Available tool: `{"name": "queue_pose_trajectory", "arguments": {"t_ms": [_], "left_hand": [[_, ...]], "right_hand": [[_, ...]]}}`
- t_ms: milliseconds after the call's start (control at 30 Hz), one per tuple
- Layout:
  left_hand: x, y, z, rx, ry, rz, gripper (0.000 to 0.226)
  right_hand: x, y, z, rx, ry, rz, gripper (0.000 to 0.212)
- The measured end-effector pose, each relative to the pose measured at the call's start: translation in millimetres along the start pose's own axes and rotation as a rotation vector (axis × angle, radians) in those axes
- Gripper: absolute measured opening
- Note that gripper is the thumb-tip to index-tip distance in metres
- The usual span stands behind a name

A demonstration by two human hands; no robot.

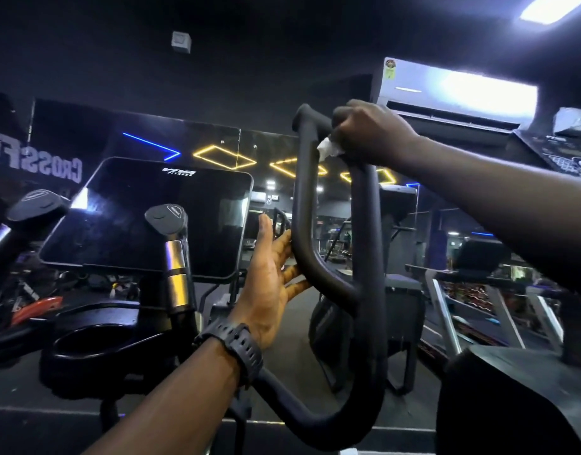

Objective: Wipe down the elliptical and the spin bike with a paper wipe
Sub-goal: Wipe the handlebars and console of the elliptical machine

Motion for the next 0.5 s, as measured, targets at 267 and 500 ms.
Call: {"name": "queue_pose_trajectory", "arguments": {"t_ms": [267,500], "left_hand": [[1.5,0.8,-0.2,0.009,-0.007,0.02,0.093],[1.9,0.1,-3.9,0.001,-0.027,0.043,0.089]], "right_hand": [[1.1,15.8,-0.6,0.055,0.084,0.062,0.011],[7.9,16.0,-20.0,0.077,-0.011,0.181,0.012]]}}
Point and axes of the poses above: each hand's wrist, its own z-axis towards the middle knuckle, its own x-axis out of the palm, y = z × x, the point moved 1 cm from there along z, towards the middle knuckle, and after that the axes turned 11 degrees about x, right-handed, at the moved point
